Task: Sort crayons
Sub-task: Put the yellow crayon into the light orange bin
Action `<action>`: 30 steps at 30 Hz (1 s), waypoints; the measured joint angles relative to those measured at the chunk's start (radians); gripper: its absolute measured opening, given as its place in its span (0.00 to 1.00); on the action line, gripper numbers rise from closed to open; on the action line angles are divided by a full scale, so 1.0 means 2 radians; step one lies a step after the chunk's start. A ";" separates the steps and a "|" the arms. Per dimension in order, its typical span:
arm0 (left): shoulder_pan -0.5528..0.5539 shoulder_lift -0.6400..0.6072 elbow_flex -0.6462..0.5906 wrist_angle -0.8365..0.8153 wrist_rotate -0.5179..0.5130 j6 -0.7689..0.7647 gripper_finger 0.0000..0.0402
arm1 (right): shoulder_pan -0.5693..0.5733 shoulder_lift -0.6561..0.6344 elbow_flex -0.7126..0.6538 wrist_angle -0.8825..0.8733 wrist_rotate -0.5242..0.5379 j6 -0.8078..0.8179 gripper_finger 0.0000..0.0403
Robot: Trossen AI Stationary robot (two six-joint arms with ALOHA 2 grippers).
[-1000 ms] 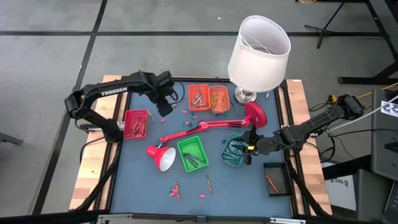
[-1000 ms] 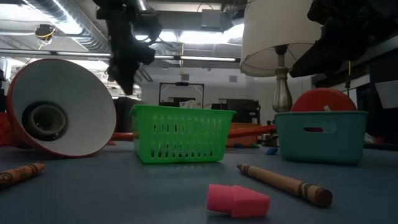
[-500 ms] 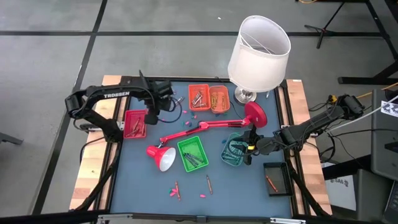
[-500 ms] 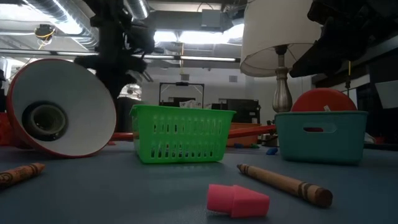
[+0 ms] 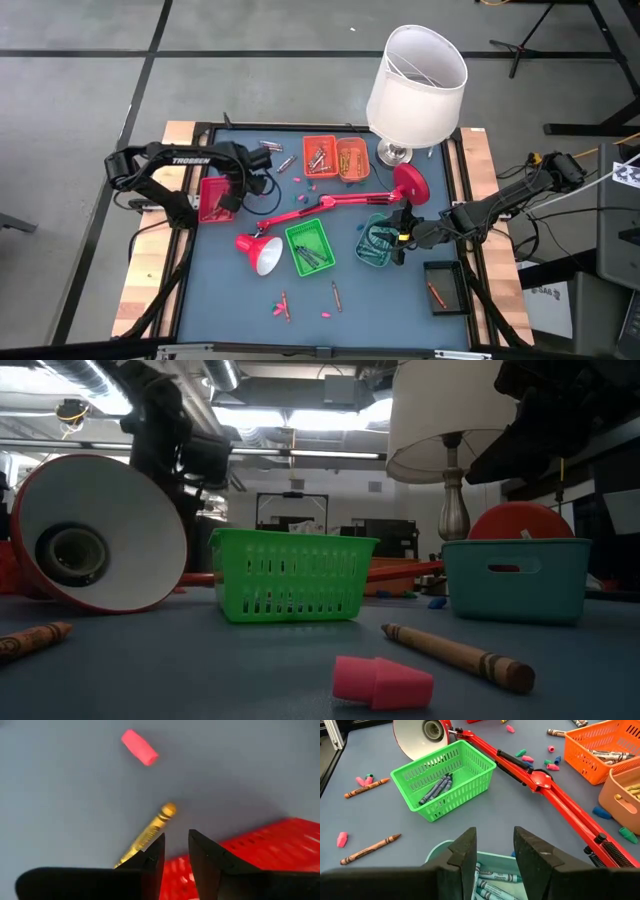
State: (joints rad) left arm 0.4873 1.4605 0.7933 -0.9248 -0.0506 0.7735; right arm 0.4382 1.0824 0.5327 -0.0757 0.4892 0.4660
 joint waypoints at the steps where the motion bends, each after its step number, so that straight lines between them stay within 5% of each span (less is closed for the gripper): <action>1: 0.000 0.000 -0.005 0.013 -0.007 0.000 0.18 | 0.000 0.000 0.000 0.000 0.000 0.000 0.31; 8: 0.000 0.000 -0.019 0.042 -0.045 0.025 0.18 | 0.000 0.000 0.000 0.000 0.000 0.000 0.31; 30: 0.000 0.000 -0.019 0.056 -0.045 0.103 0.18 | 0.000 0.000 0.000 0.000 0.000 0.000 0.31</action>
State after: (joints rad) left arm 0.4875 1.4605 0.7550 -0.8123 -0.1399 0.9802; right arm 0.4382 1.0828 0.5327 -0.0753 0.4896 0.4663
